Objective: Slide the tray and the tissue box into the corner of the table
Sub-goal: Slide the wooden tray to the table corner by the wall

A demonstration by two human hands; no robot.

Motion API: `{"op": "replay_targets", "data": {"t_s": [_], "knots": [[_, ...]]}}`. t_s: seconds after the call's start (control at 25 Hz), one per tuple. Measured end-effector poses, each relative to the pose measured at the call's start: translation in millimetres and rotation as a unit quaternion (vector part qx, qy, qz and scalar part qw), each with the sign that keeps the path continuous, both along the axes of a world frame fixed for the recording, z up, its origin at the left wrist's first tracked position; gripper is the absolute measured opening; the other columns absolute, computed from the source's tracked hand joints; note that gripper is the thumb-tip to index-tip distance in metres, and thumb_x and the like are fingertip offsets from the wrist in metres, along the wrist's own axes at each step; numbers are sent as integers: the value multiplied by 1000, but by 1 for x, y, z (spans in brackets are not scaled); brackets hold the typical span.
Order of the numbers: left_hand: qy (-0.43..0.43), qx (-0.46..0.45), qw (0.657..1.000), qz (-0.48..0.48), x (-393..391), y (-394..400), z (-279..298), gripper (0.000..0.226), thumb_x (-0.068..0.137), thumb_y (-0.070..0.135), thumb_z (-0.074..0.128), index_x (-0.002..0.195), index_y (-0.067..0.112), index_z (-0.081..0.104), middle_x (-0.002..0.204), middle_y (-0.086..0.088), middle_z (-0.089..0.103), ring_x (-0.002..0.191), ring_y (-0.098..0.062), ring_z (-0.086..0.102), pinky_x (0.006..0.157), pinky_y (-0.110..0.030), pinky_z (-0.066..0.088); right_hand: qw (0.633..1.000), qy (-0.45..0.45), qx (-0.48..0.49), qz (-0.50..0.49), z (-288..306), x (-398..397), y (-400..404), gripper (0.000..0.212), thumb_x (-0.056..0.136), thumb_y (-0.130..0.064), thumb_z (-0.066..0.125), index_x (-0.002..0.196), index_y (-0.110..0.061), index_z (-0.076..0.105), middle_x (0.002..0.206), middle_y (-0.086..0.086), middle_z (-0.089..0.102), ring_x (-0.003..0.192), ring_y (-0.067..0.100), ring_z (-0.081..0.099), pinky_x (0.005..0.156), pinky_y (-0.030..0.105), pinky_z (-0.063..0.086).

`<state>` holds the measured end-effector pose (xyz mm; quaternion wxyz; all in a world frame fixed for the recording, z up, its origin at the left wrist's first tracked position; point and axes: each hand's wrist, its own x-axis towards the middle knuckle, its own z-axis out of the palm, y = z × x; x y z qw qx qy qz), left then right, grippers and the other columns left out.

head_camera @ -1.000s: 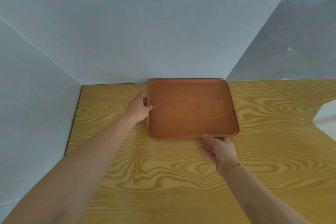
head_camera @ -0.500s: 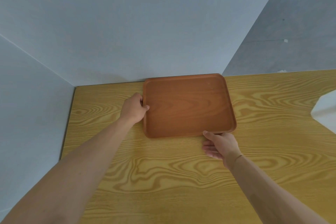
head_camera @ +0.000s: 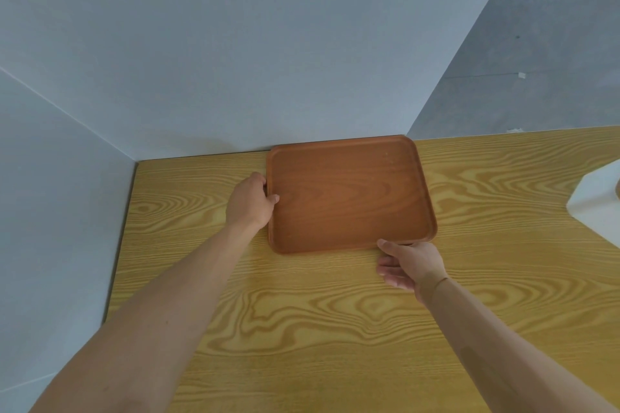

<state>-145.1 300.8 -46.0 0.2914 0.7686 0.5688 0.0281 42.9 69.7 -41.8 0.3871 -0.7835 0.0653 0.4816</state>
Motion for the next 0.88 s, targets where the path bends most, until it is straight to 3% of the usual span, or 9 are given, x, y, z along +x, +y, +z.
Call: {"op": "replay_targets", "data": {"t_s": [0.12,0.2,0.28,0.36,0.44,0.56,0.68,0.8,0.88], "knots": [[17,-10,1000,1,2,-13,9,37,92,25,64,125,9,57,112,-12,66,100,-29,63,83,-44,53,1000,16,-13,7,5,2,-1,19,85,-25,77,92,-8,69,79,13,77,69,27,75,52,33,58],[61,-31,998,-6,-2,-27,18,38,92,26,62,127,14,55,119,-11,63,102,-28,63,80,-44,54,999,2,-31,41,13,3,-3,19,88,-28,73,94,-11,69,83,11,76,70,27,73,61,37,59],[120,-57,991,-21,-10,-45,28,40,91,30,61,128,17,52,121,-9,59,98,-26,63,70,-39,52,989,-48,-51,128,24,2,-9,19,90,-30,67,95,-11,69,81,6,73,68,25,69,71,39,57],[159,-87,983,-37,-20,-59,34,44,89,33,59,129,18,52,122,-8,57,99,-25,62,73,-37,53,957,-110,-64,259,37,0,-16,20,92,-31,62,101,-14,68,93,7,70,81,26,66,80,38,53],[132,-133,981,-43,-30,-71,39,49,86,35,59,132,17,53,127,-7,58,105,-24,61,83,-35,53,912,-172,-90,362,56,-5,-25,26,92,-35,58,112,-20,66,108,5,68,97,26,65,87,36,53],[36,-181,982,-44,-41,-85,53,57,86,39,64,136,12,55,138,-7,56,119,-22,57,86,-26,41,868,-241,-100,423,89,-15,-40,30,91,-38,55,118,-27,62,114,0,68,97,21,65,85,38,55],[-5,-166,983,-82,-47,-94,74,50,84,44,68,126,17,60,135,-4,59,116,-19,57,86,-27,41,849,-288,-77,437,113,-20,-59,28,91,-40,56,116,-29,63,114,-4,68,97,18,65,85,39,55],[-6,-116,975,-190,-53,-107,98,46,80,51,70,119,29,61,129,8,55,117,-13,55,98,-33,45,842,-333,-52,422,129,-22,-86,24,92,-45,57,109,-32,67,115,-10,68,105,13,61,84,34,51],[-9,-85,964,-252,-55,-119,116,45,80,58,66,118,34,60,127,12,52,117,-8,51,99,-30,42,834,-365,-39,413,139,-22,-108,25,93,-47,57,111,-33,66,118,-12,67,111,10,58,84,31,47]]}}
